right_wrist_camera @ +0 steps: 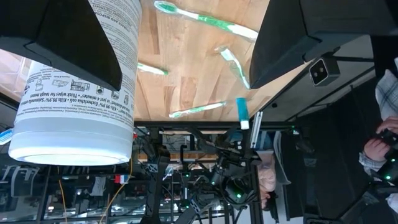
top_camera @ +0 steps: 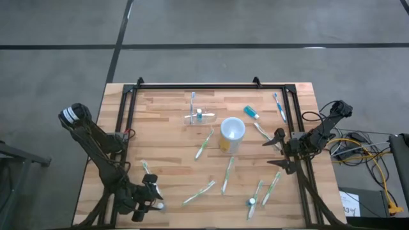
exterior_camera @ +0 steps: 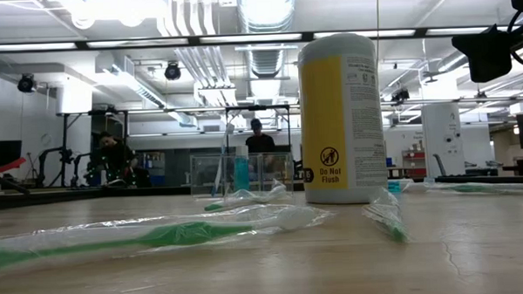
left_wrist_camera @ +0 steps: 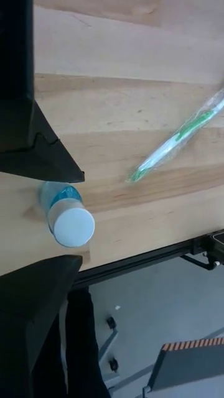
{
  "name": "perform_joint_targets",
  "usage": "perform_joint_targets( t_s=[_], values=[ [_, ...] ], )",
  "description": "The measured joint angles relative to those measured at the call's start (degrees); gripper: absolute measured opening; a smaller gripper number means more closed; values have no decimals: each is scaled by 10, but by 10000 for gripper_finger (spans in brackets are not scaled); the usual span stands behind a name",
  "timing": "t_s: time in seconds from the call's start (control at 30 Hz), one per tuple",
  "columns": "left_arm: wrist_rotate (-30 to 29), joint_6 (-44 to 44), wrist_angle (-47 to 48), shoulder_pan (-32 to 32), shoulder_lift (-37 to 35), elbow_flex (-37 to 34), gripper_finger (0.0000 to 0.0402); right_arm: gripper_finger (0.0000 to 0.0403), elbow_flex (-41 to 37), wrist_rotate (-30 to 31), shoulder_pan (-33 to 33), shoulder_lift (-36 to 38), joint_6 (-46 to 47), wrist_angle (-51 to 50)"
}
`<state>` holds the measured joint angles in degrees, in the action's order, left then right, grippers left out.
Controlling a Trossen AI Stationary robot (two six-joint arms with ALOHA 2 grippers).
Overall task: Pick & Place toothbrushing station
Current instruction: Put the blue mouthwash into the middle section of the transparent organizer
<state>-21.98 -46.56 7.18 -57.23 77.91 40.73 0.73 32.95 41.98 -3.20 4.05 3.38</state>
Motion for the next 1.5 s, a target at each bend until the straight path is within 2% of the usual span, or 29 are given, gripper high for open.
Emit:
perform_joint_targets(
  t_s=[0.73,0.97,1.23,1.5],
  values=[
    [14,-2,-34,2,31,0,176,345,0,0,0,0,0,0],
    [15,-9,-33,2,31,0,151,349,0,0,0,0,0,0],
    [-10,-10,-31,2,31,1,118,347,0,0,0,0,0,0],
    [-22,2,-29,2,18,1,115,346,0,0,0,0,0,0]
  ],
)
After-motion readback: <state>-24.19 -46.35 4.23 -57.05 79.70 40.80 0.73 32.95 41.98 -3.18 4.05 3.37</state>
